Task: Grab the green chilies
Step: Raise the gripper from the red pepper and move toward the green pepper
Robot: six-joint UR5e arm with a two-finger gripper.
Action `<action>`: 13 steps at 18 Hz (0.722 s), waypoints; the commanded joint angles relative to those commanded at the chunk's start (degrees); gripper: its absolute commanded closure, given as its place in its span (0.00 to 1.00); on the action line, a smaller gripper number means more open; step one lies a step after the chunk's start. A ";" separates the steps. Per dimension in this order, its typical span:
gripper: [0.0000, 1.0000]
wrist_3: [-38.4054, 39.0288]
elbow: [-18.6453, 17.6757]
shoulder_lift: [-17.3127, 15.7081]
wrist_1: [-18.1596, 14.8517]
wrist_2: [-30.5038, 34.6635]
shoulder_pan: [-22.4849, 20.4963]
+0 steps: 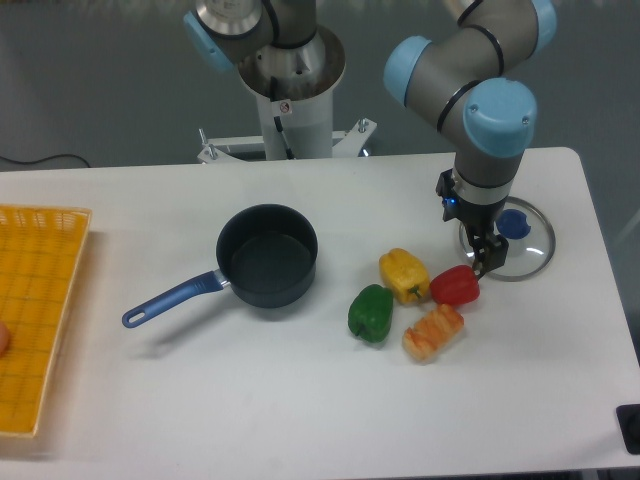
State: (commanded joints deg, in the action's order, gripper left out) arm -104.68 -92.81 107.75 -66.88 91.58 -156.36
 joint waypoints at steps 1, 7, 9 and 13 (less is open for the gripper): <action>0.00 0.61 0.00 0.00 -0.09 0.00 0.09; 0.00 9.74 -0.61 0.26 0.35 -1.66 3.60; 0.00 15.18 -1.40 0.53 0.53 -2.02 4.13; 0.00 26.19 -2.37 0.70 0.61 -4.83 4.13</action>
State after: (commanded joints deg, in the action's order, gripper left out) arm -78.50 -95.18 108.46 -66.27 86.76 -152.23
